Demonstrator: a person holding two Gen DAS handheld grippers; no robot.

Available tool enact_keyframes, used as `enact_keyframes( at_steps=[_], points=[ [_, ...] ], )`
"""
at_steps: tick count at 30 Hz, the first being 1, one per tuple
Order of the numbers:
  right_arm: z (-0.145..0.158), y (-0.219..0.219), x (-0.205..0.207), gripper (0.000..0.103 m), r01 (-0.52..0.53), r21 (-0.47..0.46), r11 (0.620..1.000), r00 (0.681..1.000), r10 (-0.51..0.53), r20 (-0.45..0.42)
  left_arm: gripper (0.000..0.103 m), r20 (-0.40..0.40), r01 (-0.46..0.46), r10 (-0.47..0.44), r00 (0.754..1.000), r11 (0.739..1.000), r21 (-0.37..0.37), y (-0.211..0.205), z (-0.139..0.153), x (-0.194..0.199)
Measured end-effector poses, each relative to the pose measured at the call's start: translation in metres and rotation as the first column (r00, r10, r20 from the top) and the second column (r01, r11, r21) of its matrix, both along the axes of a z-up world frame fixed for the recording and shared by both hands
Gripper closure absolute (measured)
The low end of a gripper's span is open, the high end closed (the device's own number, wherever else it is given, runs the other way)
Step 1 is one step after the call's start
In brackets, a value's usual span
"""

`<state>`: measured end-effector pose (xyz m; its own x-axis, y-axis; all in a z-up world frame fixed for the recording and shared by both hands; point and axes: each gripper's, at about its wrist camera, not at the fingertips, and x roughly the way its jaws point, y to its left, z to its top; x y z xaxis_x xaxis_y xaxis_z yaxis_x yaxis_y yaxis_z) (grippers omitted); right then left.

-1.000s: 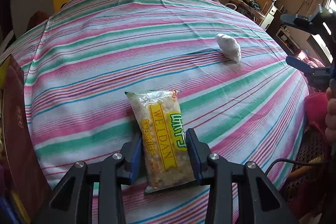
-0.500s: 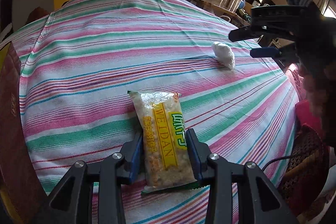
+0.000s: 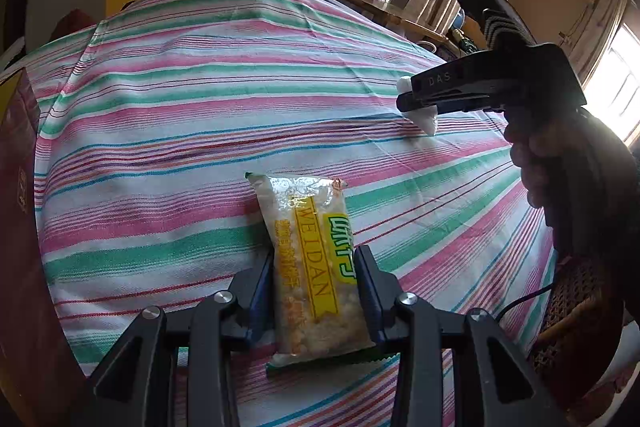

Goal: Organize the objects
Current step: 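Hold the Weidan bag with the left gripper while the right grasps the white plastic ball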

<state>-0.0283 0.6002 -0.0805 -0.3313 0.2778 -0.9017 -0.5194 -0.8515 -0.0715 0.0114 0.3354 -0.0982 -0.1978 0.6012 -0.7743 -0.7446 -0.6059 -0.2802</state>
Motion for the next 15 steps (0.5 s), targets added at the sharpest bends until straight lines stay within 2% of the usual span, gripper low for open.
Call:
enact_keyframes(
  at_steps=[3, 7, 10, 15],
  points=[
    [0.006, -0.027, 0.005, 0.063, -0.081, -0.034, 0.996, 0.996, 0.08, -0.028, 0.063, -0.013, 0.001, -0.001, 1.0, 1.0, -0.002, 0.001, 0.0, 0.001],
    [-0.002, -0.061, 0.01, 0.062, -0.162, -0.058, 0.985, 0.986, 0.159, -0.051, 0.064, -0.015, 0.004, -0.004, 1.0, 1.0, -0.011, 0.002, 0.002, 0.001],
    [-0.012, -0.075, 0.01, 0.062, -0.195, 0.016, 0.981, 0.98, 0.196, -0.027, 0.066, -0.016, -0.003, 0.002, 1.0, 0.999, -0.037, 0.001, 0.009, 0.004],
    [-0.014, -0.08, 0.008, 0.063, -0.213, 0.033, 0.977, 0.977, 0.214, -0.024, 0.068, -0.077, 0.008, -0.01, 0.997, 1.0, -0.025, -0.009, 0.032, 0.019]
  ],
)
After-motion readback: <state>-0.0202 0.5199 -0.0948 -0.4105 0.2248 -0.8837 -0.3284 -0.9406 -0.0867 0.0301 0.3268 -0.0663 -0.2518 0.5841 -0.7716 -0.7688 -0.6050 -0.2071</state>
